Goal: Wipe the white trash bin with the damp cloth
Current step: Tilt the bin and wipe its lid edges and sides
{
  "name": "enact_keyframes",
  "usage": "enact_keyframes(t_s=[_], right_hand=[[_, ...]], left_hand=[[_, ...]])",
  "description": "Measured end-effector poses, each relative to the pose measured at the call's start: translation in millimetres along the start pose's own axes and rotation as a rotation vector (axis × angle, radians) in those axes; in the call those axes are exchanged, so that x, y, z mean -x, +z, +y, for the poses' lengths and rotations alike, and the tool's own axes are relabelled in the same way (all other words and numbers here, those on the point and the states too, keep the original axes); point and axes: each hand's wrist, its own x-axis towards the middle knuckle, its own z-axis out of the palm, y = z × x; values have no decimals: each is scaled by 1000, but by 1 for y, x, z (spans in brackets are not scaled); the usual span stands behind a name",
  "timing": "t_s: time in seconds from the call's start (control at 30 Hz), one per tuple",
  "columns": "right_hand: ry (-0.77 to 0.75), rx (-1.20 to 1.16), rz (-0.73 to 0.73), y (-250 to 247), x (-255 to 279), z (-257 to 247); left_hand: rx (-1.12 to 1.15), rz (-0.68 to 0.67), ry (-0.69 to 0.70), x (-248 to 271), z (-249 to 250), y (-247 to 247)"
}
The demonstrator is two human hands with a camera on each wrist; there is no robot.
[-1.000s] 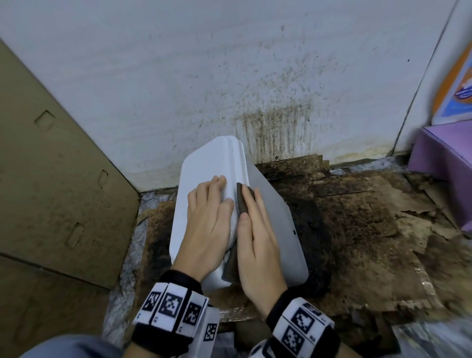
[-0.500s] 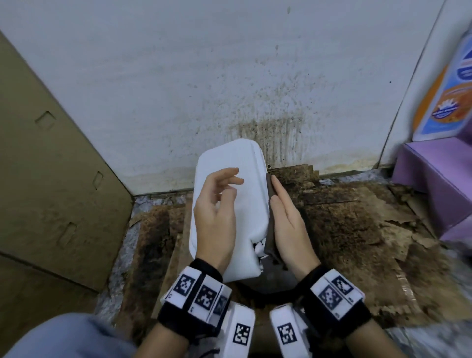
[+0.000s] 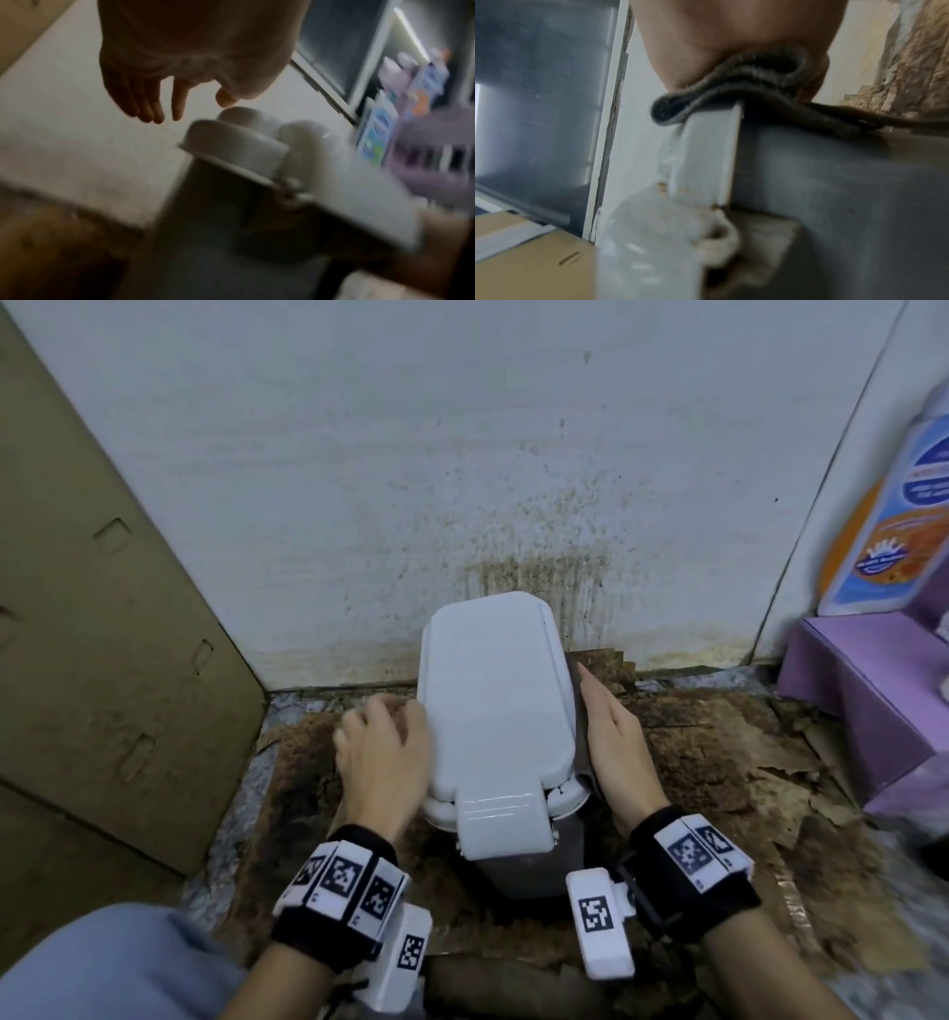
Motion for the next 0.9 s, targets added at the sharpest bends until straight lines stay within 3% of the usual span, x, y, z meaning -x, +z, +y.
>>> enact_keyframes(t_s=[0.1,0.17,0.33,0.53,0.73,0.9], right_hand=[[53,5,-61,-9,6,-6],[78,15,-89,-16,10,-9],[67,44,-105,-26,16,-15],[-5,200,-72,-26,15,-12],[-20,247,22,-19,21,-7],[-17,146,242,4,49,-2]], left_hand=[[212,-180,-96,10,0,9],[266,-238,-62,15,4,11],[244,-270,54,19,3,21],[316,-303,27,15,4,25],[398,-320,44,17,5,17],[380,-412,138,7,9,2]])
